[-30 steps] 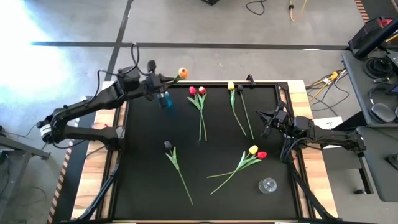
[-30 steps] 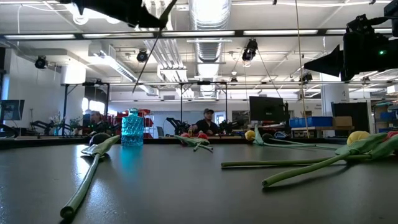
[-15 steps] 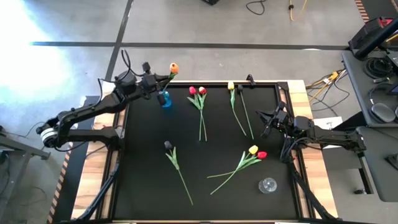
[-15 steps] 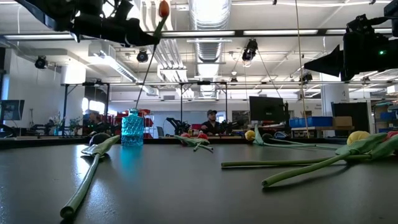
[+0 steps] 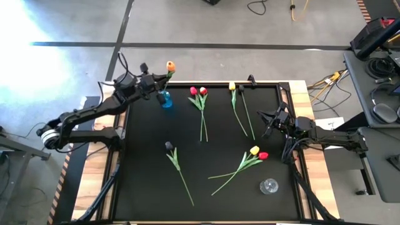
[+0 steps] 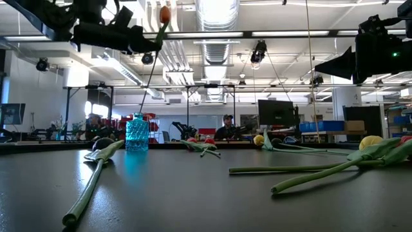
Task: Sort flowers into vase by color
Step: Put the orange flower into the blue vase
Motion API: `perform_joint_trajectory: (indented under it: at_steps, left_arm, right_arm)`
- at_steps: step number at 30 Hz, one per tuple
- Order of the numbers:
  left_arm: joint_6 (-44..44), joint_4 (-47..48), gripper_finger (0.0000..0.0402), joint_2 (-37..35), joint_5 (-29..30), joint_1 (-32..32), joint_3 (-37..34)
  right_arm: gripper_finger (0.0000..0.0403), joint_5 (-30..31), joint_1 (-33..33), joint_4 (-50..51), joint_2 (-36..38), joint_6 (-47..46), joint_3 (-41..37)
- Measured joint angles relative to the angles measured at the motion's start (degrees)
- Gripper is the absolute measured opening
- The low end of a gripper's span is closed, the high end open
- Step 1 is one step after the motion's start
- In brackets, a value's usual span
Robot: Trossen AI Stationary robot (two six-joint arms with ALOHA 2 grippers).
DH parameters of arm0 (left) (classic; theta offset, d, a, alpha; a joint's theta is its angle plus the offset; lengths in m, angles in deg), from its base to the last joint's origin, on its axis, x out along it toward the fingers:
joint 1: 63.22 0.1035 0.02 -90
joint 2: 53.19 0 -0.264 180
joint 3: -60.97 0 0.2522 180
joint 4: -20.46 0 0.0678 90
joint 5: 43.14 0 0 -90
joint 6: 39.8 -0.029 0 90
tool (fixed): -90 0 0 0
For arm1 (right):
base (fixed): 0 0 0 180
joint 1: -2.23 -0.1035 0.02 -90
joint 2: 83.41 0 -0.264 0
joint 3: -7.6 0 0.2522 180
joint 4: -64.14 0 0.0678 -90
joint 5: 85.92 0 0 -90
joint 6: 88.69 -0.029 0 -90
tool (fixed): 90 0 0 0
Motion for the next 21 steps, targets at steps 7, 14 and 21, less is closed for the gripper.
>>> perform_joint_trajectory:
  at_steps: [7, 14, 21]
  left_arm:
    - [0.4, -12.9, 0.0, 0.0, 0.0, 1.3, -7.4]
    - [1.4, -21.2, 0.0, 0.0, 1.1, 4.0, -13.4]
    - [0.5, -25.5, 0.0, 2.0, 2.9, 7.5, -16.6]
  right_arm:
    - [0.0009, 0.0, 0.0, 0.0, 0.0, 0.0, 0.0]
    - [0.0009, 0.0, 0.0, 0.0, 0.0, 0.0, 0.0]
    - [0.0009, 0.0, 0.0, 0.0, 0.0, 0.0, 0.0]
